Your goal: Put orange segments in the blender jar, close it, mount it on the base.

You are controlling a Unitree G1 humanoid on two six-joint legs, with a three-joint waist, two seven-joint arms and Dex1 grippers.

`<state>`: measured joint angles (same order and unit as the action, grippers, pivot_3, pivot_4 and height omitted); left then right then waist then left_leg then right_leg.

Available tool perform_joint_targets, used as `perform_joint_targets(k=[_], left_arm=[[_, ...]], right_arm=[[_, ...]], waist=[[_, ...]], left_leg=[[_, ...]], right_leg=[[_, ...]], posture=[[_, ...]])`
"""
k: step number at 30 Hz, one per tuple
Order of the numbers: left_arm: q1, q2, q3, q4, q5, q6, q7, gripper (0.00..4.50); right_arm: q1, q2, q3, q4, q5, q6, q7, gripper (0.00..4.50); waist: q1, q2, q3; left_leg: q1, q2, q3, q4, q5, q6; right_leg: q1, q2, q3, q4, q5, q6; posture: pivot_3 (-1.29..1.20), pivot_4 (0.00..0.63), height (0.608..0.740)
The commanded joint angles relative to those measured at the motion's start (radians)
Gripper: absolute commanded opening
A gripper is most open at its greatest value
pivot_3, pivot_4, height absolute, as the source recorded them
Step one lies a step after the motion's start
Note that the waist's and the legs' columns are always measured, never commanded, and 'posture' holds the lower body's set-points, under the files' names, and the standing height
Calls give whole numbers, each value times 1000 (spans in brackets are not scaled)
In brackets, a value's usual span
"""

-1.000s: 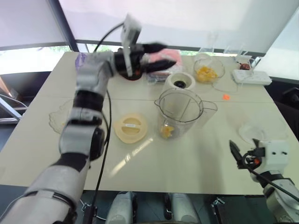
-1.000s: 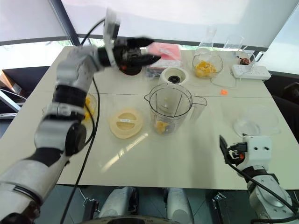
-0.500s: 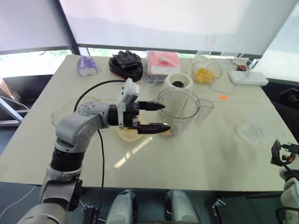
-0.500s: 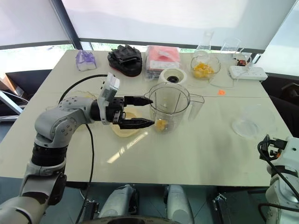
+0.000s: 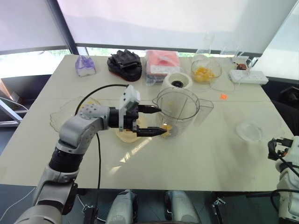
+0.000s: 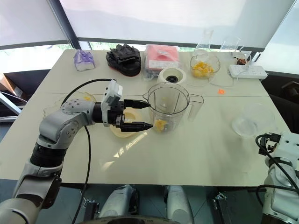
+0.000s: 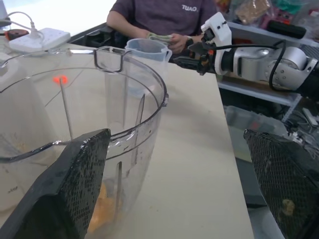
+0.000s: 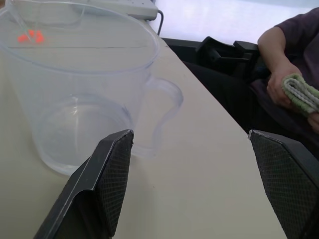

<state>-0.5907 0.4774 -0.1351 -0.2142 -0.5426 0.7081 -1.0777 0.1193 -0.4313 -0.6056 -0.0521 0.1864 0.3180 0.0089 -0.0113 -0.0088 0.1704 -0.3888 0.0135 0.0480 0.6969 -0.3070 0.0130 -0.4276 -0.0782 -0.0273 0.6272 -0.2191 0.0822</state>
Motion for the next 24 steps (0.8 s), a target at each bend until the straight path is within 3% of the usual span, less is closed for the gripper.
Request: perform_joint_targets(k=[1,14,24], left_arm=[[6,1,7,-40,-16,-7,18,4457],[-11,4,7,-63,-41,25,67,4457],[-11,12,11,-93,-52,43,105,4457]], right_arm=[[-16,-28,-18,18,-8,-39,11,3858],[-172,-78,38,314,-56,-193,17,3858],[-382,-97,73,651,-100,-341,-98,3858]], waist=[[0,0,0],[-2,0,0],[-10,-1,1]], left_leg=[[0,0,0,0,0,0],[0,0,0,0,0,0],[0,0,1,0,0,0]], right_leg=[[0,0,0,0,0,0],[0,0,0,0,0,0],[0,0,1,0,0,0]], posture=[[0,150,740],[0,150,740],[0,150,740]])
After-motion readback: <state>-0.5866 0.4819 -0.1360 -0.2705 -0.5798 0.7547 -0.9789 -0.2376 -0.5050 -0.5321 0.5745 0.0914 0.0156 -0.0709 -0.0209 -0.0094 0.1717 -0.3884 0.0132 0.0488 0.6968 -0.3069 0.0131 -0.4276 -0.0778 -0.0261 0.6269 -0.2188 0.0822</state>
